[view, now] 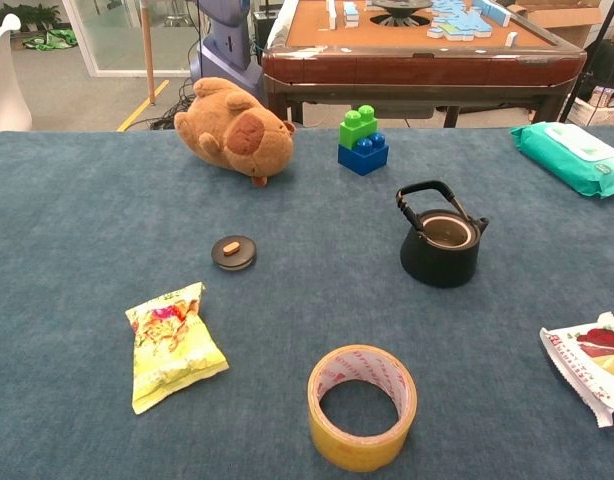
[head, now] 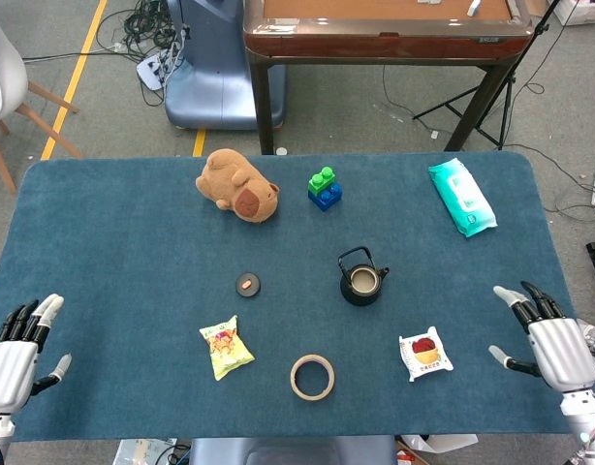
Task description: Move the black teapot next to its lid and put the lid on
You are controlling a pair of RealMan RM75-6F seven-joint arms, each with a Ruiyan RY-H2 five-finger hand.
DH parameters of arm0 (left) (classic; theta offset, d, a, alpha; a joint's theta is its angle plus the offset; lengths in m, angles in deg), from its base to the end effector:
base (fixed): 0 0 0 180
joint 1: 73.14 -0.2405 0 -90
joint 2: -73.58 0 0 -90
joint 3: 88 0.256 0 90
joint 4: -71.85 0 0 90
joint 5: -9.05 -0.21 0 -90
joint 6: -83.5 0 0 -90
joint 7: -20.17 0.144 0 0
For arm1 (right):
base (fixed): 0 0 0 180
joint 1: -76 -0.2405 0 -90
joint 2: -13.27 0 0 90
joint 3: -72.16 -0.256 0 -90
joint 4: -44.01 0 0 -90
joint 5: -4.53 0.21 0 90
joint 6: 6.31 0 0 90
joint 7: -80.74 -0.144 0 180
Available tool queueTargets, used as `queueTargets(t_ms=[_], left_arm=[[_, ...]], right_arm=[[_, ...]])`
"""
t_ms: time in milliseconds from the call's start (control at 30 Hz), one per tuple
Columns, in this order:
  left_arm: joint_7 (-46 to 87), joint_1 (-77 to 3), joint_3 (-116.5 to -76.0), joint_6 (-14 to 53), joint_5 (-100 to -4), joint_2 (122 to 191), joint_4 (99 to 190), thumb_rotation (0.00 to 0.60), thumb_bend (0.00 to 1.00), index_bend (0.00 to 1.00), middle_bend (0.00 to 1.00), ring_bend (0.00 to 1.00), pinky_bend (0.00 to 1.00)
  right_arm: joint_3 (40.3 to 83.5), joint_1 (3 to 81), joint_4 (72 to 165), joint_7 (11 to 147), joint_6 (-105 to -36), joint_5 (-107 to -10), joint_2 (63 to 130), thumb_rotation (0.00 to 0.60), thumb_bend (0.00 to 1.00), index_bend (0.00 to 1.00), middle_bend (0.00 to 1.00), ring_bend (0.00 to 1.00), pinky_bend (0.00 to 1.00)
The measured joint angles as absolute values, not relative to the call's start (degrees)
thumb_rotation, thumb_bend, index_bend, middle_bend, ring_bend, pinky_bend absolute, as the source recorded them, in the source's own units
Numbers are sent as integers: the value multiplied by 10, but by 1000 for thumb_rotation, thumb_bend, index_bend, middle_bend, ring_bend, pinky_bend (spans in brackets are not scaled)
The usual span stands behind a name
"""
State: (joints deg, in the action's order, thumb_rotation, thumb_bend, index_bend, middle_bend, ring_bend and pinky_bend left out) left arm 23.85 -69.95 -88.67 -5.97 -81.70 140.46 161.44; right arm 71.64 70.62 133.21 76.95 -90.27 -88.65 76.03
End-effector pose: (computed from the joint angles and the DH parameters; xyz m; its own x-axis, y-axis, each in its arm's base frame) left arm -0.3088 0.1639 0.1481 0.4565 -0.0287 0.8893 0.8871 -0.0623 -0.4574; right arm -0.3108 -0.1749 0.1564 0.4213 -0.0602 0.9049 -0.9018 -0.1340 0.4109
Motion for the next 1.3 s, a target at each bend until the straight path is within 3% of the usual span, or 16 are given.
queueTargets(t_ms=[233, 367, 600, 833, 1200, 1300], left_arm=[[234, -706, -886, -67, -815, 1404, 1613, 600, 278, 42, 91, 63, 61], [232, -711, -884, -72, -814, 1404, 1612, 600, 278, 42, 91, 63, 61], [226, -720, -883, -84, -814, 1400, 1611, 600, 278, 42, 91, 63, 61], [225, -724, -882, -85, -812, 1399, 1610, 600, 278, 42, 91, 63, 61], [222, -727, -884, -86, -810, 1398, 1609, 600, 278, 42, 91, 63, 61], [224, -728, -884, -89, -811, 1398, 1608, 600, 278, 42, 91, 63, 61]], right_arm=[[699, 671, 1368, 829, -864, -882, 755, 600, 181, 166, 237, 86, 180], [680, 637, 1394, 886, -825, -870, 756, 600, 226, 311, 265, 86, 189], [635, 564, 1426, 962, -746, -817, 776, 600, 229, 349, 265, 86, 189], [595, 486, 1425, 1002, -671, -750, 808, 600, 268, 466, 271, 86, 189], [566, 401, 1361, 1044, -603, -662, 870, 600, 266, 472, 272, 86, 190], [562, 375, 1339, 1069, -582, -629, 886, 600, 265, 432, 263, 86, 190]])
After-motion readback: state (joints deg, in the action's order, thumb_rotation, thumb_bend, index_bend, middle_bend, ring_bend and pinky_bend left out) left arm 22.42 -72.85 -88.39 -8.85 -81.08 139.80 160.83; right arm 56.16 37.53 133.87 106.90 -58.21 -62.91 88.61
